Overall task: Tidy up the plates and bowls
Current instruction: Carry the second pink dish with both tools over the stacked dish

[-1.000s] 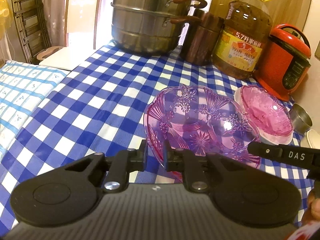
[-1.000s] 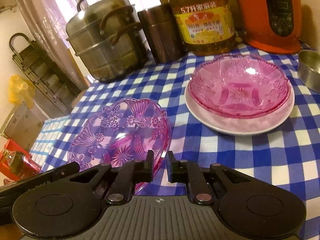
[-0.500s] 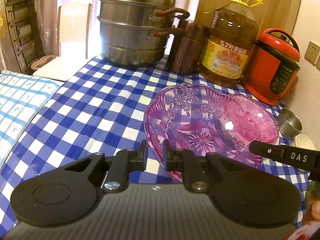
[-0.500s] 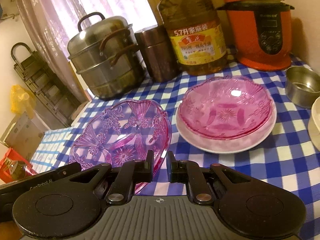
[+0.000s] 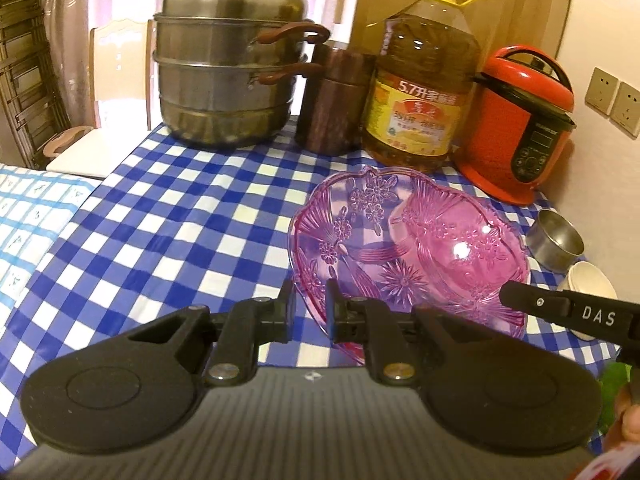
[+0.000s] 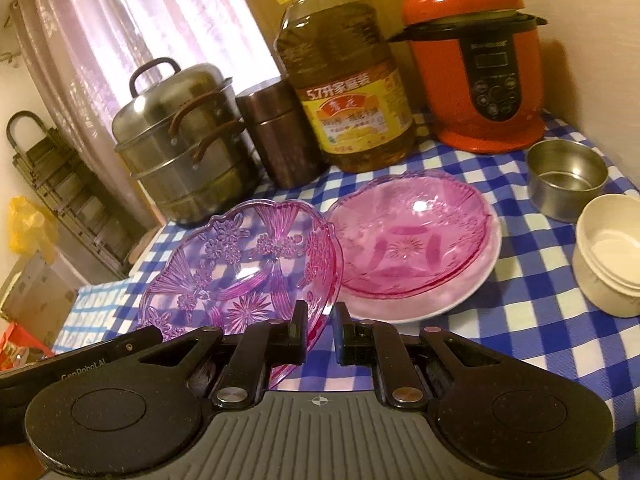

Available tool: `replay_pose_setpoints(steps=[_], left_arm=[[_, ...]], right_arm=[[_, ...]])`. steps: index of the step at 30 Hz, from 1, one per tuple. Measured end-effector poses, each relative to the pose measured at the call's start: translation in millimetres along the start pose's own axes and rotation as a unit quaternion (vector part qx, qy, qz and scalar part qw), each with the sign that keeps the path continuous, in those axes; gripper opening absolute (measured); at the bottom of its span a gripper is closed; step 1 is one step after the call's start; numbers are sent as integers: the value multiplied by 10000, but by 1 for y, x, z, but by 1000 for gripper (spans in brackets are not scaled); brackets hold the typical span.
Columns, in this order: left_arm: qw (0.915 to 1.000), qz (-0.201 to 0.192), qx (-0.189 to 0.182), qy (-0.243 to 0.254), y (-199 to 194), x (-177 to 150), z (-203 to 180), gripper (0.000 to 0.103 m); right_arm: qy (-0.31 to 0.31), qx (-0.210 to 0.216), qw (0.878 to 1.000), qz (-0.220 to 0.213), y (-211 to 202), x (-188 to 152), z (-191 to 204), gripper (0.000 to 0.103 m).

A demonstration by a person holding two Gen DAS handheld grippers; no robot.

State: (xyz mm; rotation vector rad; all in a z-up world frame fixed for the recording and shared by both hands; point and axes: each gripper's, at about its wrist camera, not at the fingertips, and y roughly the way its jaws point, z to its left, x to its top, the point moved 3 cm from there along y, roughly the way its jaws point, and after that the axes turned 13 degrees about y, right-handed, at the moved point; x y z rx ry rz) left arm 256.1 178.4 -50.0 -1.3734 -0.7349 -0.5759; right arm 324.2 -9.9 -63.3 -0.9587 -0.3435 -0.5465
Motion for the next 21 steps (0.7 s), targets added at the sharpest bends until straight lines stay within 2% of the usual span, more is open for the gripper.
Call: replay_pose_setpoints(steps=[21], left_arm=[[9989, -114, -367, 281, 28, 34, -58, 13]], right_arm=[[410, -350, 9977, -403, -20, 36, -44, 13]])
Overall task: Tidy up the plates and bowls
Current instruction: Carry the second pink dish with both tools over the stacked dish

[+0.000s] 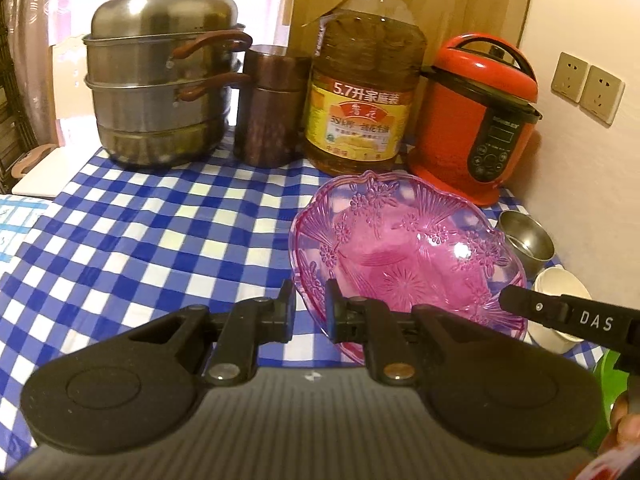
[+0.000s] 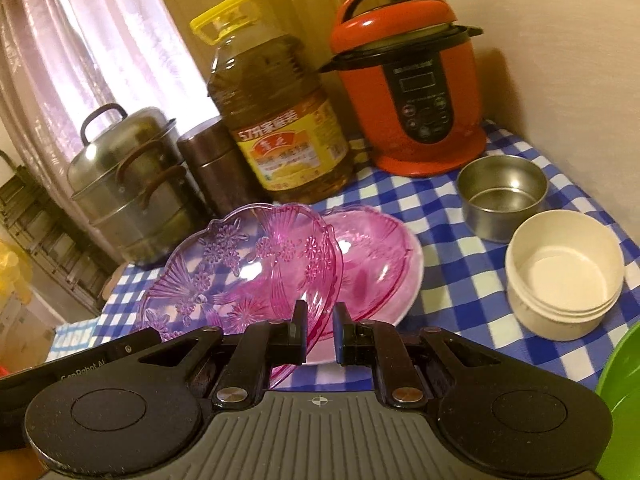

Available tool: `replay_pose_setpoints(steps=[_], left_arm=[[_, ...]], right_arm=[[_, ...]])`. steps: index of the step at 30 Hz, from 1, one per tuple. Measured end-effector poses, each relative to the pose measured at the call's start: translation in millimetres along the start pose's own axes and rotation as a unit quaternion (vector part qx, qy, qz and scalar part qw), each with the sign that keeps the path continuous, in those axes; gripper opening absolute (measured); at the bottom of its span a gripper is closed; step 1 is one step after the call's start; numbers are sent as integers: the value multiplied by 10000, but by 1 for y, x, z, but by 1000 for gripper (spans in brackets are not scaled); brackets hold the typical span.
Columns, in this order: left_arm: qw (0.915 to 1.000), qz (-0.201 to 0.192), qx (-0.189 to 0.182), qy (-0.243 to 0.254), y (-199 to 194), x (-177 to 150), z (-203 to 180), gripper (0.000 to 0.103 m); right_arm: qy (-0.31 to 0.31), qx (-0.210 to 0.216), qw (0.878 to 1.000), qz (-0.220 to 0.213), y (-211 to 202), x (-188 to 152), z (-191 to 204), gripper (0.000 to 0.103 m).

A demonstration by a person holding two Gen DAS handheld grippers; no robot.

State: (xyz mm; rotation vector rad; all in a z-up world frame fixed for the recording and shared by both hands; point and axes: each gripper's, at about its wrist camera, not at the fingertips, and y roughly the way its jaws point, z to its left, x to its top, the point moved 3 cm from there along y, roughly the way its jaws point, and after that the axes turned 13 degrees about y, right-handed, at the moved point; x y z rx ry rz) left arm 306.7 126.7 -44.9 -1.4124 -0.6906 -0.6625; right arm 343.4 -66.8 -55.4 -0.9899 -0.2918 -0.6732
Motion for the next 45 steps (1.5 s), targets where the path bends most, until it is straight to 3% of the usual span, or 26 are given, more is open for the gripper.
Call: replay_pose_setpoints(steps=[14, 33, 45], left_arm=[[9994, -104, -318, -104, 36, 20, -31, 13], [9998, 62, -86, 149, 90, 24, -34, 14], [9989, 135, 72, 440, 100, 21, -36, 14]], right_arm=[[74, -308, 9993, -217, 11, 34, -29, 13], [-521, -381, 9979, -68, 61, 48, -33, 13], [-833, -598, 9947, 101, 82, 42, -32, 14]])
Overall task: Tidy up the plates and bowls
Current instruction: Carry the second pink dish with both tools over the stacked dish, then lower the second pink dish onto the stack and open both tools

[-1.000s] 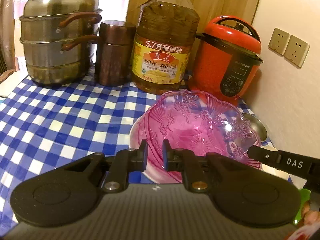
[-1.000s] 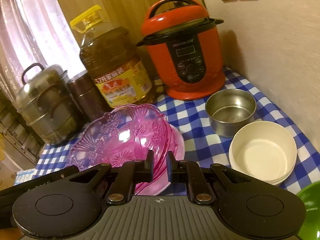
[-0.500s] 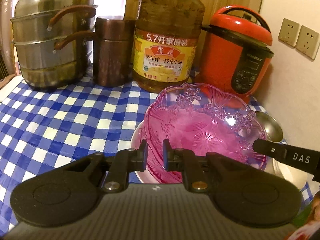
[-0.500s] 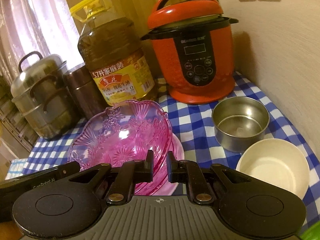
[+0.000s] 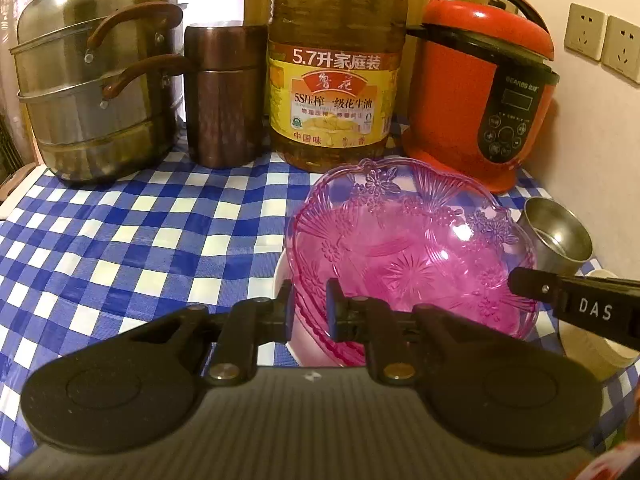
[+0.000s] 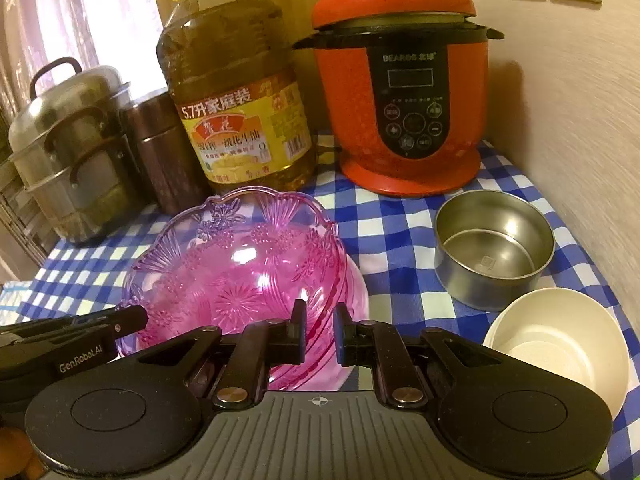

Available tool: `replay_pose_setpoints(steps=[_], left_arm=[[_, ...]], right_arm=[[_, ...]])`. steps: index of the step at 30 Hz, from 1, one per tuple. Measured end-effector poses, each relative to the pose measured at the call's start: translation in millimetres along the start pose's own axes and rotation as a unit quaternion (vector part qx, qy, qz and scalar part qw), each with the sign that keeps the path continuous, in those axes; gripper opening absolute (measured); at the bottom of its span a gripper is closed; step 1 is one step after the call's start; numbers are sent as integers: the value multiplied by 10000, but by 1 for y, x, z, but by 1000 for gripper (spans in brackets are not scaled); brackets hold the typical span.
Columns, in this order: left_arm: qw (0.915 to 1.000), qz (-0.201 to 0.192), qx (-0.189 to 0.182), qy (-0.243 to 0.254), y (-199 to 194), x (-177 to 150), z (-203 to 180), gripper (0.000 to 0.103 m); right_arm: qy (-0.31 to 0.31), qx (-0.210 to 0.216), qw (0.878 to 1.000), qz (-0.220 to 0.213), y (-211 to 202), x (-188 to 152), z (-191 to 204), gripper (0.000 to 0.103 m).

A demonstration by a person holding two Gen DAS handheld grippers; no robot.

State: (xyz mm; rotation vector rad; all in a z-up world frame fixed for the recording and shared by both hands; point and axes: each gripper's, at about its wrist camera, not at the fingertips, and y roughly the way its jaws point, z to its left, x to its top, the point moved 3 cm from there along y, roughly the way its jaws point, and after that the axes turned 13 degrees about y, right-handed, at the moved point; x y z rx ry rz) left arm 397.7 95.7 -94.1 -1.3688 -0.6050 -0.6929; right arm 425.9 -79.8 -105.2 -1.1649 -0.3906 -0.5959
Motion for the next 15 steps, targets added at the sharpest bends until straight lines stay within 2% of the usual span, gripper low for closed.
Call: replay_pose_setpoints(steps=[15], left_arm=[[9998, 8, 53, 165, 5, -3, -2, 16]], right_arm=[[-272, -153, 9995, 38, 7, -3, 4, 14]])
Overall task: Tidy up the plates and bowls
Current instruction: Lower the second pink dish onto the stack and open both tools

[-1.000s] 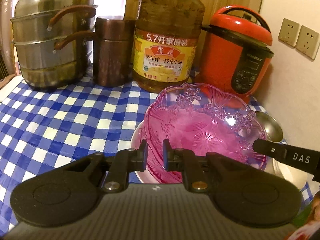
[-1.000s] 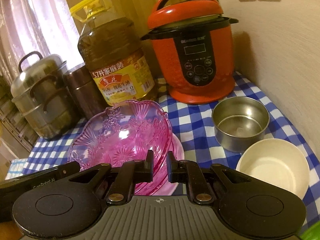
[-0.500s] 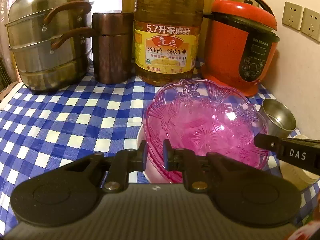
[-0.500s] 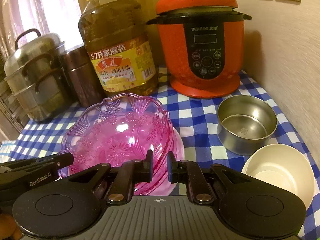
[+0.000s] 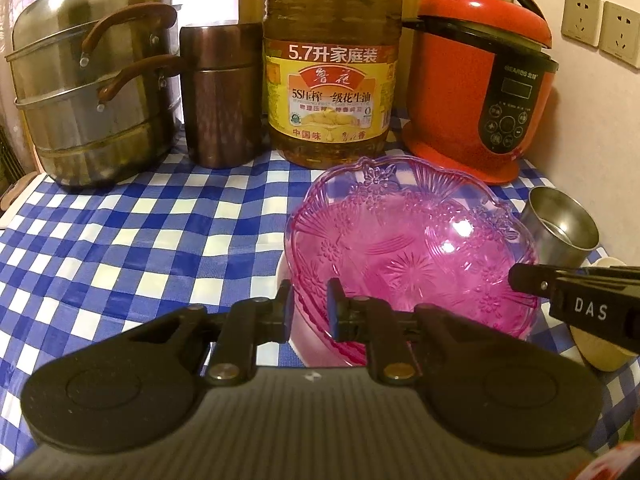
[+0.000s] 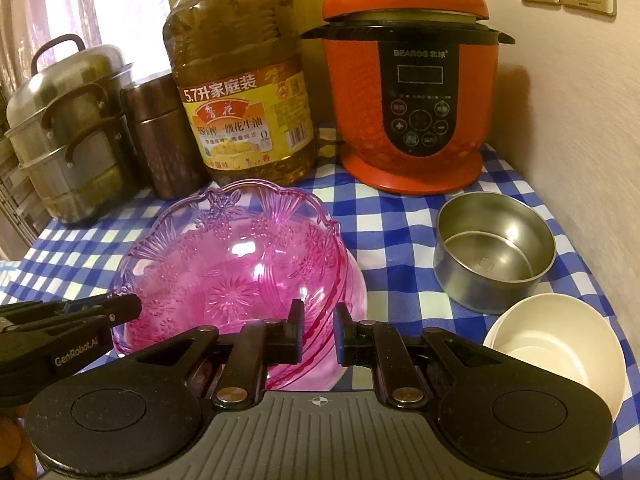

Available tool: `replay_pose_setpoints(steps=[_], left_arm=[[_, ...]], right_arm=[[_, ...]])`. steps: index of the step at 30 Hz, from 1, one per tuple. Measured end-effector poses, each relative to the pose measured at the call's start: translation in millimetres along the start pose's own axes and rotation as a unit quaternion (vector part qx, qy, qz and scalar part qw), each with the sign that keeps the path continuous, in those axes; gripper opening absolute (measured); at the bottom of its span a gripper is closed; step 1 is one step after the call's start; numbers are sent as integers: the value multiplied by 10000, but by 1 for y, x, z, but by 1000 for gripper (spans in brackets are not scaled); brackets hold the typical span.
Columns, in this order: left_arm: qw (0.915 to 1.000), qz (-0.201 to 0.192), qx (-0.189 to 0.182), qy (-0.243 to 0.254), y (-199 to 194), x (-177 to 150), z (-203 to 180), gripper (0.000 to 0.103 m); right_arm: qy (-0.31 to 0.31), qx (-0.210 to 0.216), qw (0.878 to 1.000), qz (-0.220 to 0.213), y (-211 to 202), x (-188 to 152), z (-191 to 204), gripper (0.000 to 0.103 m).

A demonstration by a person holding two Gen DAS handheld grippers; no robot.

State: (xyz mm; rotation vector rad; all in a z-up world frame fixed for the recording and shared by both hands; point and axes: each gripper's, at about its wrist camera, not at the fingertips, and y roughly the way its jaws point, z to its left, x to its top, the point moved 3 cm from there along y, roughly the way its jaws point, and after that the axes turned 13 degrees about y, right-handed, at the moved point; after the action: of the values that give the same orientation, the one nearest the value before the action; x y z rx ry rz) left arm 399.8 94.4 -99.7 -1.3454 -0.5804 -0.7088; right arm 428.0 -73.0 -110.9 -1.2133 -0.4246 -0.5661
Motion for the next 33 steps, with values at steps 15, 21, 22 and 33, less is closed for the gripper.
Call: replay_pose_setpoints(steps=[15, 21, 22, 33], left_arm=[[10000, 38, 16, 73, 5, -1, -1, 16], [9998, 52, 112, 127, 7, -3, -1, 24], [9997, 71, 192, 137, 8, -4, 0, 33], [9997, -12, 196, -120, 4, -5, 9, 33]], right_arm=[[16, -32, 10000, 62, 4, -2, -1, 14], [-83, -39, 10000, 25, 7, -3, 1, 25], [-118, -24, 9999, -4, 8, -3, 1, 44], [38, 184, 9997, -168, 4, -1, 0, 63]])
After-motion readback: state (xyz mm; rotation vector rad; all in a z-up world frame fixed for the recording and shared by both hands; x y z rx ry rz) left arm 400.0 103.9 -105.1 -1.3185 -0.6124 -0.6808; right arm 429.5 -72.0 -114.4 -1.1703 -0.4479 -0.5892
